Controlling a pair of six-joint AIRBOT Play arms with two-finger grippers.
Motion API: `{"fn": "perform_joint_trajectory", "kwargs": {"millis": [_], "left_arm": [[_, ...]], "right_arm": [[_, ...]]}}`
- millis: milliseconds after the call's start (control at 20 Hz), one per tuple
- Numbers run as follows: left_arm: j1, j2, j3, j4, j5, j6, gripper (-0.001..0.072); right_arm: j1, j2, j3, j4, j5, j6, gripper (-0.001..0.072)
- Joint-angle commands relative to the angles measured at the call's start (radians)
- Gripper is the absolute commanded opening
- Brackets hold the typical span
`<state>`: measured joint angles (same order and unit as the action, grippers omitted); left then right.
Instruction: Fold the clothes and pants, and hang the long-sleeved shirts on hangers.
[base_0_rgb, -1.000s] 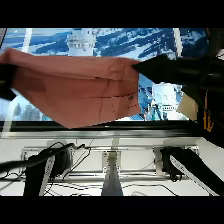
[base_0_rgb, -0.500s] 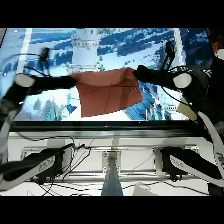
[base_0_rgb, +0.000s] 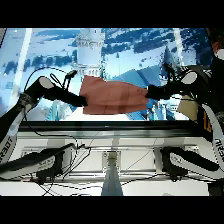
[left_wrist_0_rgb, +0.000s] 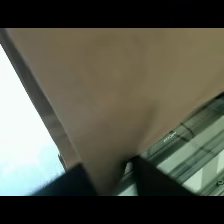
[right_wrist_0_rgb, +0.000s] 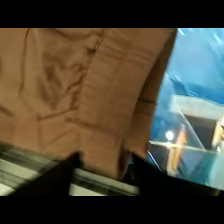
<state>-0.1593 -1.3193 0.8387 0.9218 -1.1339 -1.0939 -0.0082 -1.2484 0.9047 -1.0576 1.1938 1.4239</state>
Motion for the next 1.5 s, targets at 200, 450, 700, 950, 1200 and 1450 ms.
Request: {"fn": "perform_joint_trajectory", "kwargs": {"millis": [200,450,700,950,1200,1450], "left_arm": [[-0.053,-0.071,-0.004,-0.01,-0.003,-0.021,0.0688],[-0.053,-0.076,-0.004,-0.01,-0.003,-0.021,0.0688],[-0.053,-0.076,-0.004,-0.01,0.013,-0.021,0.0688],[-0.053,-0.076,-0.004,-0.01,0.061,-0.021,0.0688],[-0.04,-0.075,0.003,-0.002,0.111,-0.021,0.0688],[0.05,-0.044,0.167,0.113,0.097,-0.021,0.0688]], "right_arm": [[-0.01,-0.017,0.001,-0.081,-0.113,0.026,0.0635],[-0.079,-0.15,0.043,-0.04,-0.13,0.06,0.0633],[-0.138,-0.296,0.048,0.2,-0.044,-0.048,0.0623],[-0.046,-0.402,0.048,0.362,-0.065,-0.149,0.0606],[0.016,-0.392,0.135,0.372,-0.093,-0.265,0.0075],[0.014,-0.235,0.433,0.155,-0.066,-0.197,0.0015]]}}
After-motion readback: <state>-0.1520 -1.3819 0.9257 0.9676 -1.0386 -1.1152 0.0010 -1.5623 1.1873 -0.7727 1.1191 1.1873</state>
